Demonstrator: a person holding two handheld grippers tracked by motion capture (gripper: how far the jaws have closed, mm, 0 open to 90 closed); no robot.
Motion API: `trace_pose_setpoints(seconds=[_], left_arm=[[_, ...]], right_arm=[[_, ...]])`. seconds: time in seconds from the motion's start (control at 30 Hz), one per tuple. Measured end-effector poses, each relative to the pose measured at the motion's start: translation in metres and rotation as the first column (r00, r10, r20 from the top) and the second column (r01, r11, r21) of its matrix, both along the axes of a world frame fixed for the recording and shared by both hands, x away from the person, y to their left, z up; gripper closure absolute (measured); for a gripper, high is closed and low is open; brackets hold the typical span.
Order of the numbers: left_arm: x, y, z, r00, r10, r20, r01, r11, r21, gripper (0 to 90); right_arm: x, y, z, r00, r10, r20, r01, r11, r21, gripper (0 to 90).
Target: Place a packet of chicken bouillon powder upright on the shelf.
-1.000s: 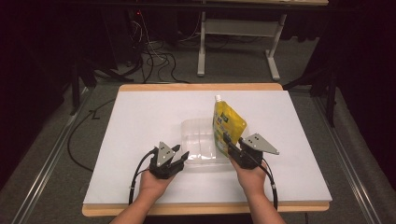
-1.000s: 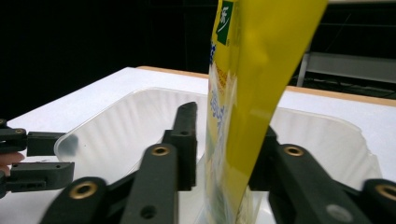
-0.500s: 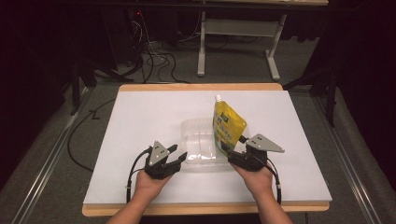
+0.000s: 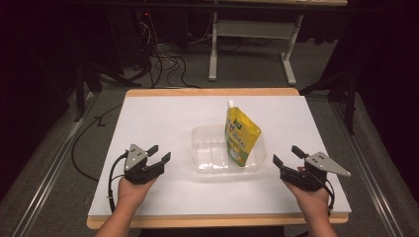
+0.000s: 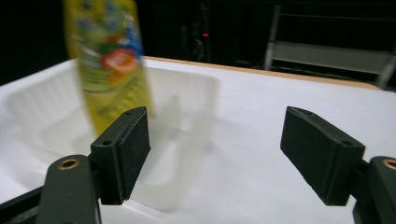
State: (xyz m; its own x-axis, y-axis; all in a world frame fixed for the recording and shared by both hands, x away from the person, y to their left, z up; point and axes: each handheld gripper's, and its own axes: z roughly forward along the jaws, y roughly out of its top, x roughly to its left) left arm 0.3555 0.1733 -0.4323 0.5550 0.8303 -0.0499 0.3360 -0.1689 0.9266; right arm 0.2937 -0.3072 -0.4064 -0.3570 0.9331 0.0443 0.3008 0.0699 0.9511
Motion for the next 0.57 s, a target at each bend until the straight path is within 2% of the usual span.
trace_pose_setpoints(seconds=[0.07, 0.13, 0.23, 0.33, 0.43, 0.5, 0.57], left_arm=[[0.001, 0.011, -0.005, 0.9990, 0.026, -0.035, -0.025, 0.9992, 0.032, 42.0], [-0.004, 0.022, -0.009, 0.9983, 0.030, -0.050, -0.027, 0.9979, 0.058, 40.6], [-0.009, 0.033, -0.012, 0.9968, 0.043, -0.068, -0.039, 0.9979, 0.051, 40.3], [-0.011, 0.034, -0.010, 0.9964, 0.059, -0.061, -0.058, 0.9981, 0.021, 40.1], [-0.013, 0.029, -0.010, 0.9986, 0.040, -0.035, -0.038, 0.9978, 0.055, 39.9], [-0.014, 0.026, -0.011, 0.9990, 0.026, -0.037, -0.023, 0.9968, 0.077, 39.9], [-0.012, 0.025, -0.012, 0.9986, 0.021, -0.048, -0.018, 0.9970, 0.075, 40.0]], right_arm=[[-0.002, -0.014, -0.007, 0.9992, -0.039, -0.005, 0.039, 0.9992, 0.009, 24.0], [-0.003, -0.032, -0.020, 0.9954, -0.092, -0.027, 0.092, 0.9957, 0.009, 24.1], [-0.003, -0.048, -0.032, 0.9878, -0.137, -0.074, 0.139, 0.9901, 0.018, 24.1], [-0.002, -0.048, -0.031, 0.9896, -0.134, -0.052, 0.134, 0.9909, 0.011, 25.1], [0.000, -0.042, -0.029, 0.9920, -0.121, -0.036, 0.121, 0.9926, 0.000, 26.1], [0.001, -0.039, -0.030, 0.9928, -0.113, -0.038, 0.113, 0.9936, -0.006, 26.5], [0.001, -0.039, -0.031, 0.9914, -0.122, -0.047, 0.122, 0.9925, -0.008, 27.3]])
